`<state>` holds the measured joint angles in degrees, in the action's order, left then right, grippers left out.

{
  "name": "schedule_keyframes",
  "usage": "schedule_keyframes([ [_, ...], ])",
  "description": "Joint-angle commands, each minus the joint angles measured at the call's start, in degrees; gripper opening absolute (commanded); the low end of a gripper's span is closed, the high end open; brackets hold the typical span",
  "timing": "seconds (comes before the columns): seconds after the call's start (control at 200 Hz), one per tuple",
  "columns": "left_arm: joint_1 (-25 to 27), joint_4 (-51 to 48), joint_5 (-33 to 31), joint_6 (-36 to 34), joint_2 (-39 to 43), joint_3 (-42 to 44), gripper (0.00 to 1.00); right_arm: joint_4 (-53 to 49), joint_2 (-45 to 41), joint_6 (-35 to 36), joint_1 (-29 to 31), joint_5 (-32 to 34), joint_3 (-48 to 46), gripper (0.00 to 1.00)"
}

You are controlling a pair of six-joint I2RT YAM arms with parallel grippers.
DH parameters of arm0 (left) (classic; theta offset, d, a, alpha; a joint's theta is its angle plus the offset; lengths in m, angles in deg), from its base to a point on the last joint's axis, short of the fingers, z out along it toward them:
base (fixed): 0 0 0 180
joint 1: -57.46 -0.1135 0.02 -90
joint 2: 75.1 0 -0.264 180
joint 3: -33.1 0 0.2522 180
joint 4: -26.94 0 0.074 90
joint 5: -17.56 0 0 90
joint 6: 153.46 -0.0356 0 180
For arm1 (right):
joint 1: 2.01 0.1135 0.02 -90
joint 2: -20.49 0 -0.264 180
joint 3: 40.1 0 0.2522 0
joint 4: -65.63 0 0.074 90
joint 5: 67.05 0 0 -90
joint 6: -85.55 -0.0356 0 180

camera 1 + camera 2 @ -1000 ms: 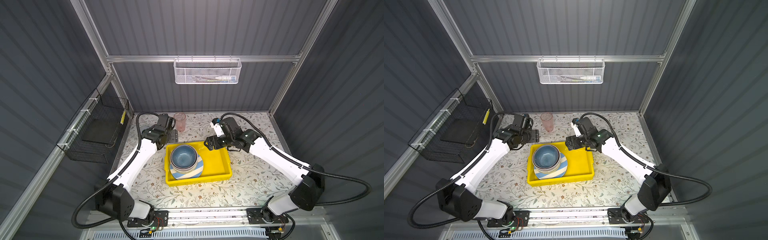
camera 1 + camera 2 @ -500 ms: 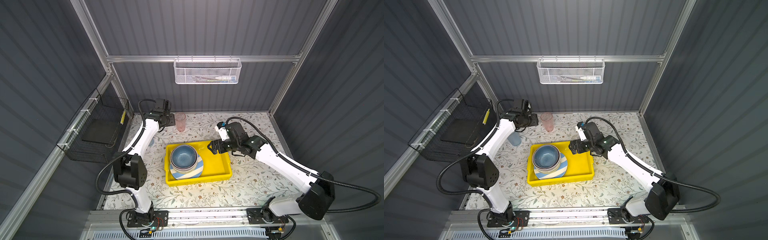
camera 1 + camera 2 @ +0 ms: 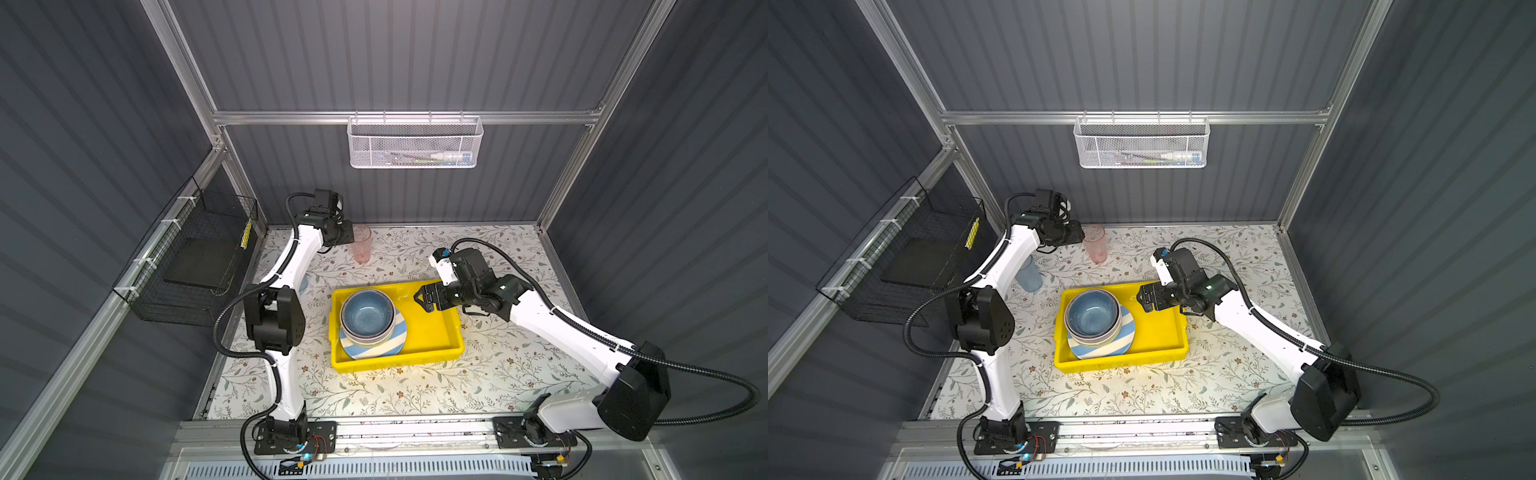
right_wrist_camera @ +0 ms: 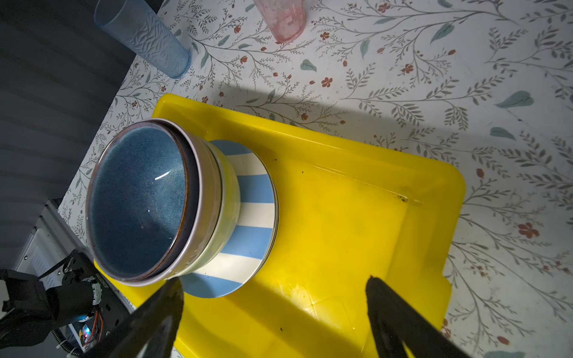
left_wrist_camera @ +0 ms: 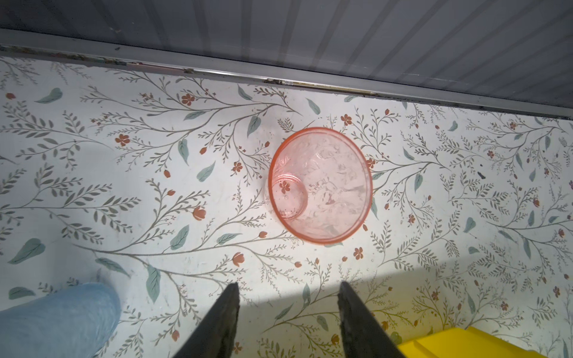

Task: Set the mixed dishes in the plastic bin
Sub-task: 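Move the left gripper to the pink cup while the right gripper withdraws, then close the left gripper on the pink cup and lift it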

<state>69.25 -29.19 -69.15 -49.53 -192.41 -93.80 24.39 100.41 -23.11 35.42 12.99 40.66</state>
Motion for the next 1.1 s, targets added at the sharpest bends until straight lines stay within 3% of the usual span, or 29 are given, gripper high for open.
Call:
schedule_keyframes([
  [0.0,-0.35,-1.93,1.91,-0.28,-2.57,-2.4,0.52,0.47,-2.11,-0.09,-0.08,-1.11,-0.54,0.92],
  [0.395,-0.45,-2.32,0.49,0.57,-6.9,-5.64,0.51,-0.02,-4.28,0.61,-0.08,-0.63,-2.73,0.92],
  [0.665,-0.47,-1.34,1.78,0.99,-5.12,-4.53,0.5,-0.88,-5.99,1.08,-0.07,-0.31,-3.49,0.93],
  [0.816,-0.71,-1.9,1.07,1.62,-6.98,-6.11,0.53,-0.84,-6.45,1.08,-0.03,-0.24,-4.16,0.93],
  [1.096,-0.81,1.01,4.79,2.86,-8.88,-6.29,0.54,-0.81,-6.35,1.16,-0.16,-0.18,-3.92,0.93],
])
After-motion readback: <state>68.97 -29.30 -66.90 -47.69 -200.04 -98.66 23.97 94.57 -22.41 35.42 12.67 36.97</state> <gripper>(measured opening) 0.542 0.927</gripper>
